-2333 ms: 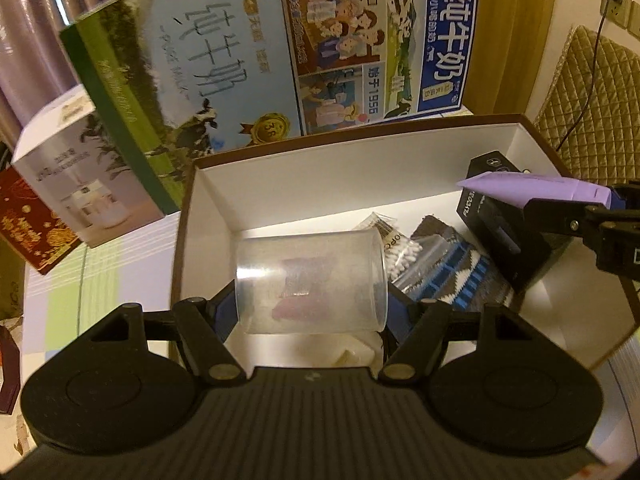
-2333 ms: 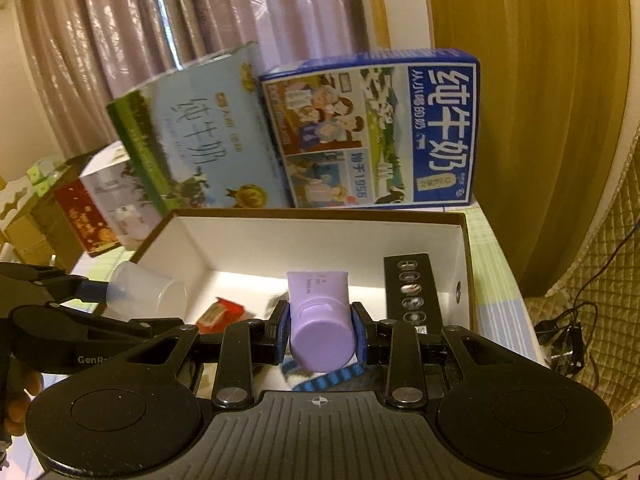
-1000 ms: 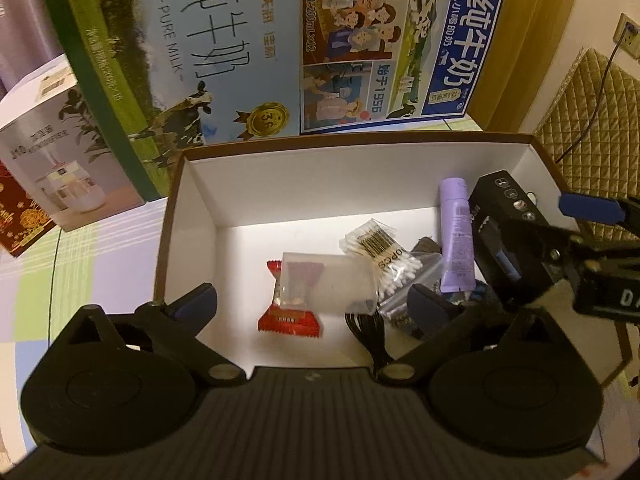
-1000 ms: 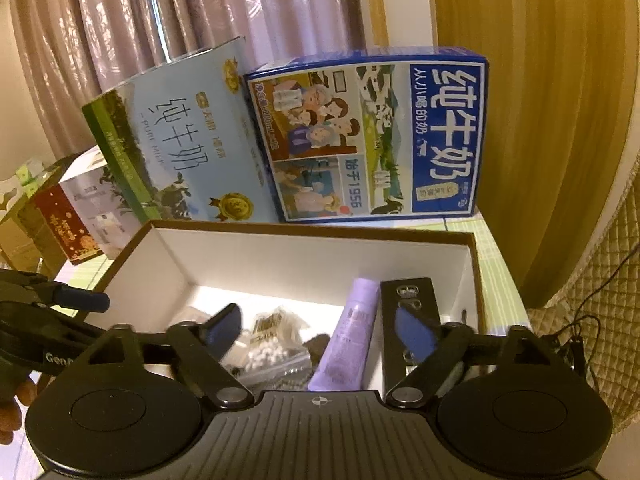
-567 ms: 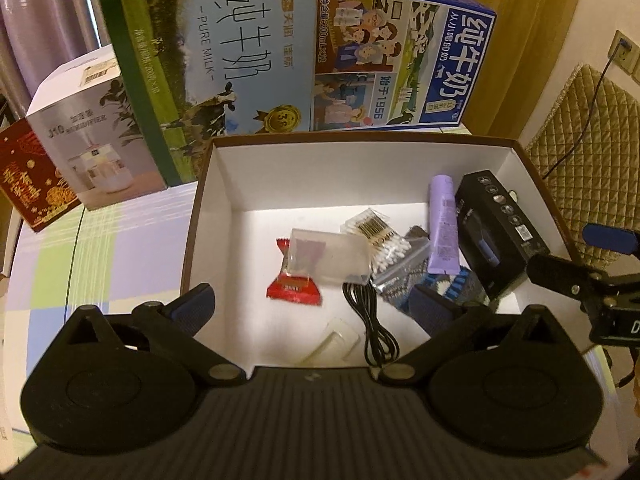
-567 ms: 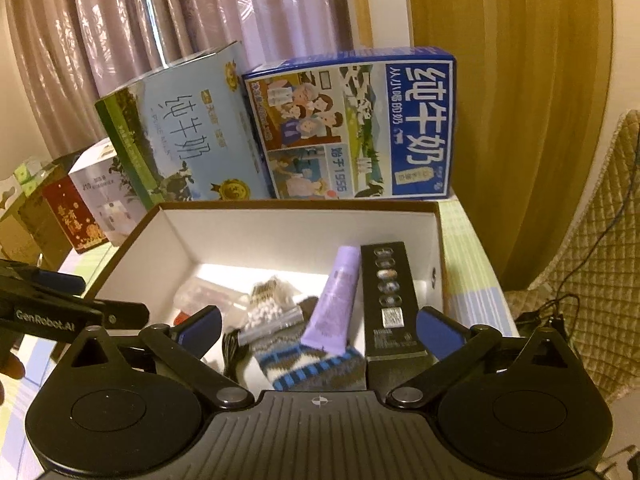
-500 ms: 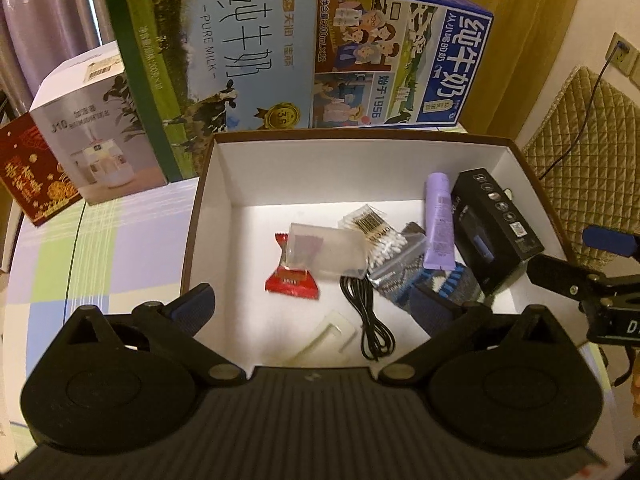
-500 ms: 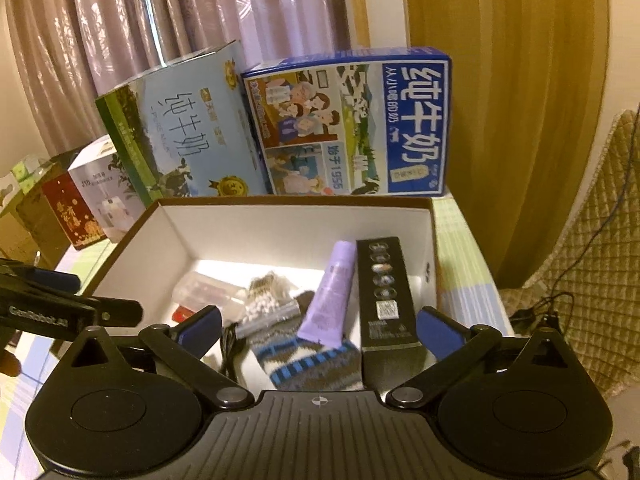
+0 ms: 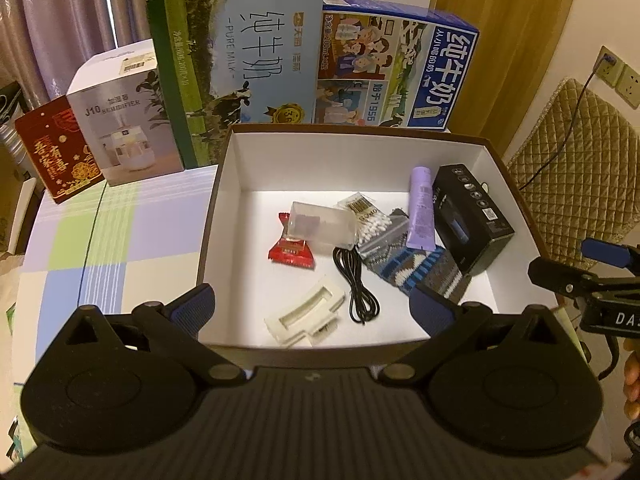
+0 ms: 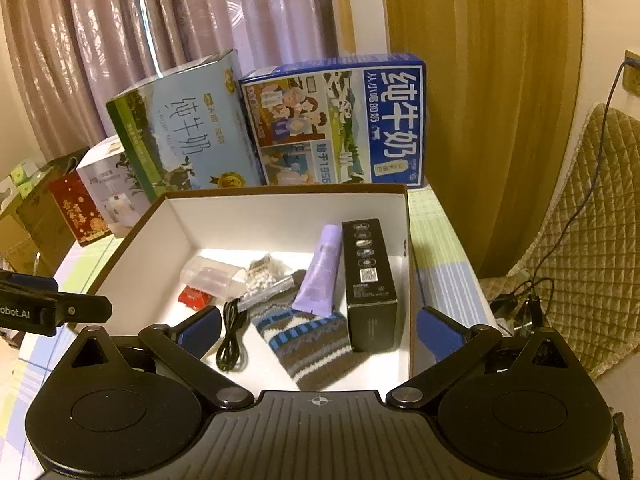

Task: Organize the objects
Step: 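Withdraw both tools from the box toward the pill bottle and floss box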

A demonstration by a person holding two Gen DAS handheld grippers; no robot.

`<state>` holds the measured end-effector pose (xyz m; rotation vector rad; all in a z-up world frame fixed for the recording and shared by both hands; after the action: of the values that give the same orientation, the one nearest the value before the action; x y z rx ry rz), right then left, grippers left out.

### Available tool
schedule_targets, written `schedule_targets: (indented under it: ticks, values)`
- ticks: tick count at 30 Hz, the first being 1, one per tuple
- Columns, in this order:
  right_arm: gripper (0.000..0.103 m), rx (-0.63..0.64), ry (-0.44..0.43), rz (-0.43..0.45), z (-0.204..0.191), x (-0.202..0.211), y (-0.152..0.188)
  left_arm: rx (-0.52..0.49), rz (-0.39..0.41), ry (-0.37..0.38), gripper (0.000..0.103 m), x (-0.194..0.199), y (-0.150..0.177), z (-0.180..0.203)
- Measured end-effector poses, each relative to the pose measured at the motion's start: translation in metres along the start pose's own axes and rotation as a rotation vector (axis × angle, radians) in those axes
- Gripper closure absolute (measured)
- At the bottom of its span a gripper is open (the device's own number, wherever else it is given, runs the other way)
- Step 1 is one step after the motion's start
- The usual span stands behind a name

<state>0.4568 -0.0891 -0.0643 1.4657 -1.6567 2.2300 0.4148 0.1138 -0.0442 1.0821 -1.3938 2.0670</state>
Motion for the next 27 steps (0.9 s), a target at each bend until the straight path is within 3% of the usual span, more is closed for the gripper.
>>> schedule_targets:
  ticks: [9, 27]
  values:
    - [0.002, -0.022, -0.017, -0.009, -0.01, 0.025, 0.013, -0.074, 0.007, -0.025, 0.001, 0.023, 0.028, 0.007]
    - [0.002, -0.027, -0.037, -0.028, -0.034, 0.064, 0.047, 0.041, -0.048, 0.0, 0.001, 0.054, 0.078, -0.02]
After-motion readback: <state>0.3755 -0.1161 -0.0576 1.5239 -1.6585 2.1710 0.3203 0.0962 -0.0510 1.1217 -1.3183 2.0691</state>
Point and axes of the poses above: each gripper's, at about its wrist camera, not at the fingertips, and x roughly against the way its jaws point, z to its right, y to its underside, the point moved 4 cm from there along -x, roughly the way its jaws point, and after that the axes turned 12 degrees about x, right-handed, at the moved point
